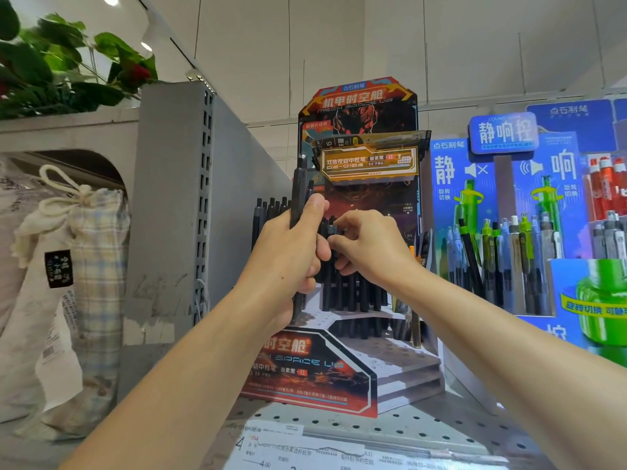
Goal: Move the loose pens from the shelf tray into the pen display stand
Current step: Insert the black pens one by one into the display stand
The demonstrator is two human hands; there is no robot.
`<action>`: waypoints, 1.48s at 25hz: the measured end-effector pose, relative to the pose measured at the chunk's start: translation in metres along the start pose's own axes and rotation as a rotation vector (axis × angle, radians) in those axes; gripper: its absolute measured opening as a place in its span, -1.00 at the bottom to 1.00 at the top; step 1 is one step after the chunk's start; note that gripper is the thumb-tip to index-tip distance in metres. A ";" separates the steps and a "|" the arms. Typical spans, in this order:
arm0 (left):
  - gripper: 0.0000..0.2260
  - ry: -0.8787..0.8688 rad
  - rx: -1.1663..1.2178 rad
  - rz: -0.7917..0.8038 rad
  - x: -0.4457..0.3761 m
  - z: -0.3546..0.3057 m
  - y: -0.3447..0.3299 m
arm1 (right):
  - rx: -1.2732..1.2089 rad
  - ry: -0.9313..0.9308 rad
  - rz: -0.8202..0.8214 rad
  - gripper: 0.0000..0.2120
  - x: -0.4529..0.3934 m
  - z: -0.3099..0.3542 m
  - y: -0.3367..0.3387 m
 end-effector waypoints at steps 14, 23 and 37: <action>-0.73 0.016 -0.019 0.013 -0.002 0.003 -0.005 | 0.223 0.081 0.123 -0.80 -0.001 0.008 -0.016; -0.80 0.016 -0.004 0.003 -0.006 0.004 -0.008 | 0.287 0.058 0.170 -0.77 0.002 0.012 -0.017; -0.63 0.050 -0.017 0.078 -0.004 0.006 -0.022 | -0.592 0.150 0.183 -0.75 0.017 0.033 0.023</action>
Point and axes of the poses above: each hand's wrist, its own x-axis away from the middle knuckle, its own y-axis out of the back of the hand, z = x × y, the point moved 9 cm from there along -x, towards the middle knuckle, and after that the axes turned 13 degrees about z, right-handed, at the moved point
